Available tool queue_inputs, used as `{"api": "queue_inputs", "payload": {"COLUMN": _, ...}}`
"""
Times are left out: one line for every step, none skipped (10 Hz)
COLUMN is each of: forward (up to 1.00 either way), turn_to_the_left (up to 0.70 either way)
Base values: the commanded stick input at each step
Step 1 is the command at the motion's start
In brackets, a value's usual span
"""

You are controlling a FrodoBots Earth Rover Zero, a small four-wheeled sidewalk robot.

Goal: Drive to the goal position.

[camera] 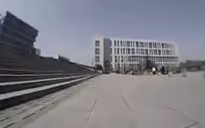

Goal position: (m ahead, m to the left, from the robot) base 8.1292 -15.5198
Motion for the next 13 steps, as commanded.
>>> {"api": "queue_inputs", "payload": {"forward": 0.38, "turn_to_the_left": -0.11}}
{"api": "queue_inputs", "payload": {"forward": 0.53, "turn_to_the_left": -0.14}}
{"api": "queue_inputs", "payload": {"forward": 0.69, "turn_to_the_left": -0.17}}
{"api": "queue_inputs", "payload": {"forward": 0.84, "turn_to_the_left": -0.19}}
{"api": "queue_inputs", "payload": {"forward": 1.0, "turn_to_the_left": -0.22}}
{"api": "queue_inputs", "payload": {"forward": 1.0, "turn_to_the_left": -0.24}}
{"api": "queue_inputs", "payload": {"forward": 1.0, "turn_to_the_left": -0.25}}
{"api": "queue_inputs", "payload": {"forward": 1.0, "turn_to_the_left": -0.24}}
{"api": "queue_inputs", "payload": {"forward": 1.0, "turn_to_the_left": -0.21}}
{"api": "queue_inputs", "payload": {"forward": 0.75, "turn_to_the_left": -0.15}}
{"api": "queue_inputs", "payload": {"forward": 0.38, "turn_to_the_left": -0.08}}
{"api": "queue_inputs", "payload": {"forward": 0.01, "turn_to_the_left": 0.0}}
{"api": "queue_inputs", "payload": {"forward": 0.0, "turn_to_the_left": 0.0}}
